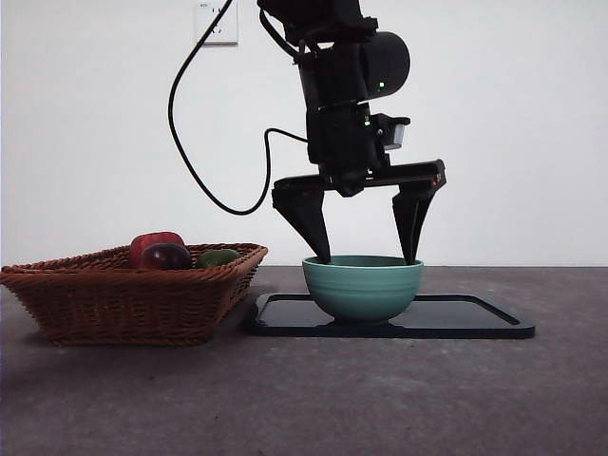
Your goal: Pick up the wifruite, put it on the bowl, pick up the plate, put it on desk
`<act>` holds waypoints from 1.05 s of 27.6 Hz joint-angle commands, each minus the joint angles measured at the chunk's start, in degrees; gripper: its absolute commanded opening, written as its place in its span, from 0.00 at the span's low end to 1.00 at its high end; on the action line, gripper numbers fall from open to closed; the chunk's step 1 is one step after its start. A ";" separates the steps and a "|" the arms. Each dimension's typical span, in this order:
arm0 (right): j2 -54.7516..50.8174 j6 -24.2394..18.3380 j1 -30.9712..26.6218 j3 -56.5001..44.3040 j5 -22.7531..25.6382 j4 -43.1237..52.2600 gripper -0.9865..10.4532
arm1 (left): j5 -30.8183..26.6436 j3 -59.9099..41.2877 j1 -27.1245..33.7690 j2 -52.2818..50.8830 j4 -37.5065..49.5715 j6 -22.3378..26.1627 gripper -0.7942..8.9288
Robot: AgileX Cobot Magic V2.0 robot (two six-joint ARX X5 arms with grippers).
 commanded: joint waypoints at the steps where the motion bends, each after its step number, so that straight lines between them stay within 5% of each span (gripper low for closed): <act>1: 0.11 -0.31 0.61 0.61 0.07 0.61 0.58 | 0.33 1.66 -0.50 2.40 0.85 0.46 0.72; 21: 0.11 -0.31 0.61 0.61 0.07 0.61 0.58 | 0.28 1.66 -0.42 5.75 1.70 0.68 0.67; 24: 0.11 -0.31 0.61 0.61 0.07 0.61 0.58 | 0.28 1.66 -0.35 6.14 1.90 0.70 0.48; 29: 0.11 -0.31 0.61 0.61 0.07 0.61 0.58 | 0.28 1.66 -0.02 6.25 2.10 0.70 0.43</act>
